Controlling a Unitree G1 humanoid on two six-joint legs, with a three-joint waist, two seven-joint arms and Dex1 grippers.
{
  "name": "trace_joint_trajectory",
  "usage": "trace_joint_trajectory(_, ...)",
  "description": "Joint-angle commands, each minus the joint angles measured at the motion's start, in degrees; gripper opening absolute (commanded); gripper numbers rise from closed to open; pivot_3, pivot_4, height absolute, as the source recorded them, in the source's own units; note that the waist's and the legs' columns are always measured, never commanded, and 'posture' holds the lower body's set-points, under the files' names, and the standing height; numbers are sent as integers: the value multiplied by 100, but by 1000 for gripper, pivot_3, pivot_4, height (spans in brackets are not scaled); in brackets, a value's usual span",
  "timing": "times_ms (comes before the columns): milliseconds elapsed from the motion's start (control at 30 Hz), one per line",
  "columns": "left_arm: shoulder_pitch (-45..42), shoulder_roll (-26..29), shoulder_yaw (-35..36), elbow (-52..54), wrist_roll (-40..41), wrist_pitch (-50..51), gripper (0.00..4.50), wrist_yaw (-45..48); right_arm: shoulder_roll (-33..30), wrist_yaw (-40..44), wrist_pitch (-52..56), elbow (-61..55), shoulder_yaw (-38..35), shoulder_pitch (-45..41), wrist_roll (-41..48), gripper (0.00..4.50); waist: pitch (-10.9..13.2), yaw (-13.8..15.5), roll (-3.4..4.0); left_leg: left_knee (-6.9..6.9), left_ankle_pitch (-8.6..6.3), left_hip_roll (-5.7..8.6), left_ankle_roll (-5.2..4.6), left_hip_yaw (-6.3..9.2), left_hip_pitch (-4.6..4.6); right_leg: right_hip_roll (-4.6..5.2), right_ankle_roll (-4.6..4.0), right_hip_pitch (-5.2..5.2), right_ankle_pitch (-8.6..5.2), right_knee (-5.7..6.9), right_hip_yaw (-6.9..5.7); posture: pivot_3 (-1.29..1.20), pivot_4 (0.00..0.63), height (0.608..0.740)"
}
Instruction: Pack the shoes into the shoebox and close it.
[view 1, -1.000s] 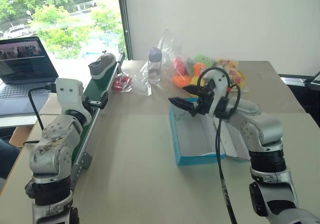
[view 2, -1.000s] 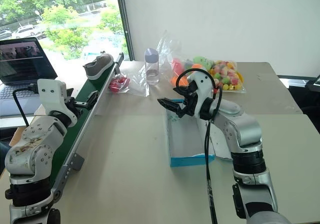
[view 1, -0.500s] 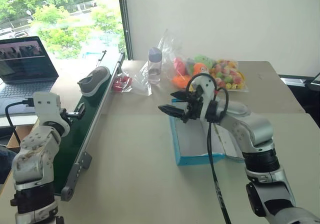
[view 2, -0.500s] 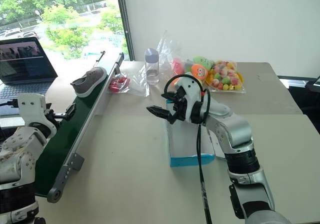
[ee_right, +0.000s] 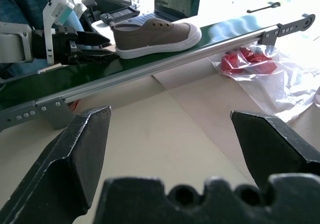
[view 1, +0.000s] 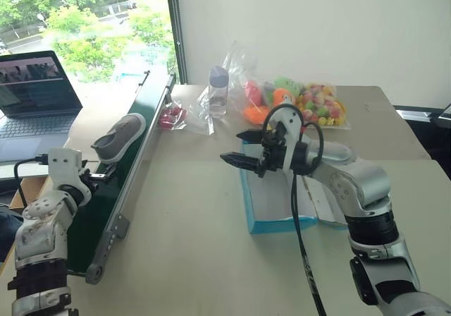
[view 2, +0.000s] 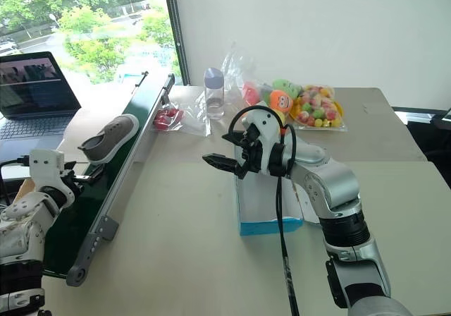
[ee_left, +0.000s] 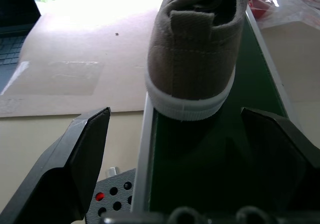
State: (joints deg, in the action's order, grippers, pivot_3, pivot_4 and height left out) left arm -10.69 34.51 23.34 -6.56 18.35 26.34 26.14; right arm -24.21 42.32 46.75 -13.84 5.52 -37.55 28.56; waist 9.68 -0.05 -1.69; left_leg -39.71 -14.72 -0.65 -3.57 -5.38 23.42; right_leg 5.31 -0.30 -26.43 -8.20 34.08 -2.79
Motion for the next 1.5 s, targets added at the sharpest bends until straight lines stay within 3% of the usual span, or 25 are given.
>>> trace_joint_trajectory(33,98,80,18,-29,69,-114,4452,231,-59,-48,10,-243,-213,-97,140,4500,0,-3,0,0,0,0,0,0,1,0,0,-2,0,0,0,0,150,740)
trace_joint_trajectory(100,110,82,38,-93,53,-71,4452,230,-77,-53,-10,-250,-219,-78,126,4500,0,6,0,0,0,-2,1,0,-2,2,-1,-1,0,2,-1,0,150,740)
trace_joint_trajectory(267,106,62,80,-199,30,-61,2944,208,-153,-35,-154,-148,-192,-51,-14,4500,-1,34,1,0,2,-3,6,2,-9,1,-2,6,1,2,-10,0,150,740)
trace_joint_trajectory(333,73,36,69,-150,22,-81,2570,169,-173,-25,-190,-121,-177,-48,-35,4500,-1,41,1,0,2,-3,6,2,-10,1,-2,6,1,2,-10,0,150,740)
trace_joint_trajectory(600,-340,-147,-21,1042,295,67,2519,-100,-104,-13,-303,7,-239,-42,-10,4500,1,74,-3,-2,3,-5,6,6,3,-3,-2,2,2,-1,-18,0,150,740)
trace_joint_trajectory(767,-825,-537,-594,2354,738,729,2519,-277,540,-798,537,432,-1282,-503,940,4500,2,73,-5,-8,4,3,5,14,34,-1,-5,-10,8,-2,-28,0,150,740)
trace_joint_trajectory(1000,-1764,-1524,-1440,2987,1033,1442,2519,-973,1348,-2340,1297,955,-2738,-1128,2228,4500,2,44,-5,-3,33,-3,-40,12,28,-23,-6,-7,10,0,-24,0,150,740)
trace_joint_trajectory(1133,-1751,-2107,-1961,3356,1138,1748,2519,-1224,1365,-2643,1501,778,-2650,-1025,2305,4500,2,37,-4,-2,33,-2,-44,11,29,-30,-5,-3,9,0,-20,0,150,740)
trace_joint_trajectory(1400,-1772,-2466,-2388,3371,1162,1914,2519,-1317,1445,-3075,1469,714,-2690,-980,2463,4500,2,-14,-4,-6,36,-2,-45,10,20,-49,0,3,7,2,-4,0,150,740)
trace_joint_trajectory(1500,-1754,-2478,-2465,3406,1149,1936,2514,-1303,1427,-3116,1393,765,-2726,-996,2464,3845,2,-30,-4,-6,35,-2,-46,9,12,-53,2,8,6,0,0,0,150,740)
